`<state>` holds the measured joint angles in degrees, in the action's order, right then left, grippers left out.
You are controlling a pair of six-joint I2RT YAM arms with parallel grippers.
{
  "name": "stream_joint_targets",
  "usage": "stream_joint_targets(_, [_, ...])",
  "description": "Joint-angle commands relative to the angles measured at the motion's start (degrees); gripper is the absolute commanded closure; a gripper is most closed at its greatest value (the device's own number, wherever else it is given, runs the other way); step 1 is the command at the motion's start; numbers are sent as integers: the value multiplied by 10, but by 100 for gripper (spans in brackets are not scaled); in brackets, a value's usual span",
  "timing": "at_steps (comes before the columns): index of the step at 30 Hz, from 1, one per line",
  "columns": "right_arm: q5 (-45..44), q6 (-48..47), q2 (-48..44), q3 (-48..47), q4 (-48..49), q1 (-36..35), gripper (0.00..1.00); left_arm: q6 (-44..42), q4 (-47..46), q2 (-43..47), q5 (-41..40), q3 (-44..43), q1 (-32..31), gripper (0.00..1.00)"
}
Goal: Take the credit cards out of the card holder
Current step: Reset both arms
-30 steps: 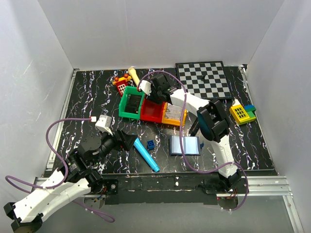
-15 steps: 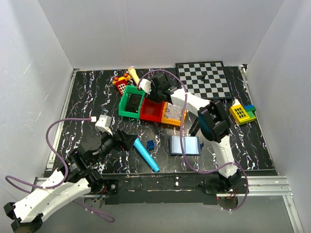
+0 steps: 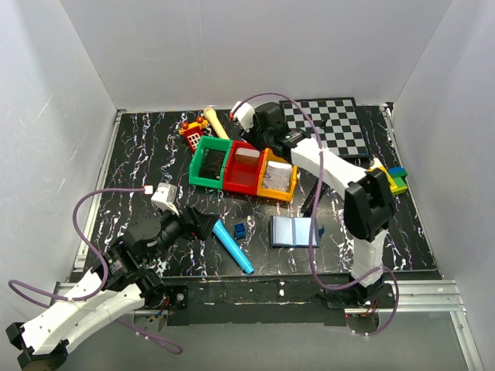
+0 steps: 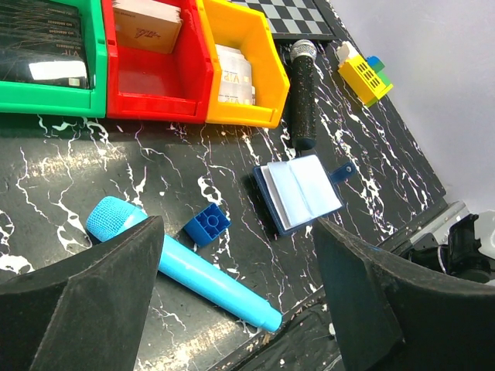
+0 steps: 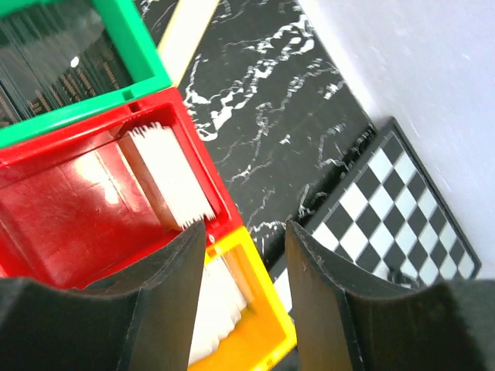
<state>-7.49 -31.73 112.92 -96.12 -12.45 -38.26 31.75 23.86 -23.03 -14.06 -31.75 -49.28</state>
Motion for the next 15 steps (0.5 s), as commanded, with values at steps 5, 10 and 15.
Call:
stream_joint_targets(5, [-188, 346, -150, 0, -152, -2, 38, 11, -4, -75, 48, -56, 2, 20])
stream_joint_targets(10, [-205, 496, -290, 122, -228, -5, 34, 59, -19, -133, 108, -76, 29, 15])
stream_joint_targets(15, [-112, 557, -502, 330, -147, -2, 29, 100, -23, -154, 183, -82, 117, 8])
